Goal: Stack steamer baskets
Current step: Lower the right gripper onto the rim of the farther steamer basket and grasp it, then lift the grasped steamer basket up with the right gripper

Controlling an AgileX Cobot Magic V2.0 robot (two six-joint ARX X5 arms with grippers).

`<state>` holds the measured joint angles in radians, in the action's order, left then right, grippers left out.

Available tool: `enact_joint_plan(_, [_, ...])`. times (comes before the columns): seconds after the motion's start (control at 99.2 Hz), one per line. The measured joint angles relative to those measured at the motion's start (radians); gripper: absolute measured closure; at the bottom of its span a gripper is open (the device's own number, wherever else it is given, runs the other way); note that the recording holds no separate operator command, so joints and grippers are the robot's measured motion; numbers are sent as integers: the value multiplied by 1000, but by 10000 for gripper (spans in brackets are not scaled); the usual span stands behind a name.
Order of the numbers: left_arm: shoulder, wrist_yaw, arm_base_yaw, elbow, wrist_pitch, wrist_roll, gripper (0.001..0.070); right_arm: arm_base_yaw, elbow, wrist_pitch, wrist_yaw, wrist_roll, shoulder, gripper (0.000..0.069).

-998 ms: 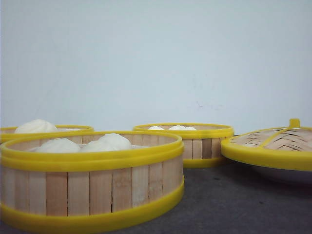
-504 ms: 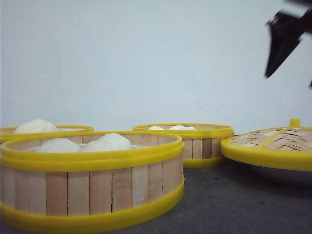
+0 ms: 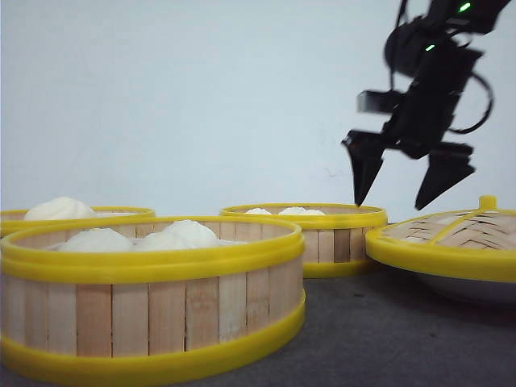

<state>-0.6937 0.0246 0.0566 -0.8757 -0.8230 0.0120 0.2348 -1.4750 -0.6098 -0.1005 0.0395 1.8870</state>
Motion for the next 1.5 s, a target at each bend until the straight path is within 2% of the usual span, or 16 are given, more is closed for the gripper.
enact_joint_plan(0.111, [0,0,0,0,0,0,281,14,-74,-27,26,-13,68,173])
enact_joint_plan(0.232, [0,0,0,0,-7,0,281,20,-116,-37,26,-17,118,245])
enact_joint_plan(0.413, [0,0,0,0,-22,0,281,20,-117,-39,26,-17,137,525])
enact_joint_plan(0.494, [0,0,0,0,-31,0,281,19,-117,-36,24,-13,137,611])
enact_joint_plan(0.545, [0,0,0,0,-35,0,281,19,-117,-30,26,4,137,641])
enact_joint_plan(0.716, [0,0,0,0,-37,0,281,20,-117,-19,8,23,137,665])
enact_joint_plan(0.938, [0,0,0,0,-37,0,281,20,-193,-52,-54,116,142,665])
enact_joint_plan(1.2, [0,0,0,0,-37,-1,281,20,-335,-261,-61,167,105,665])
enact_joint_plan(1.503, [0,0,0,0,-37,-14,281,34,-338,-447,-64,167,-131,665])
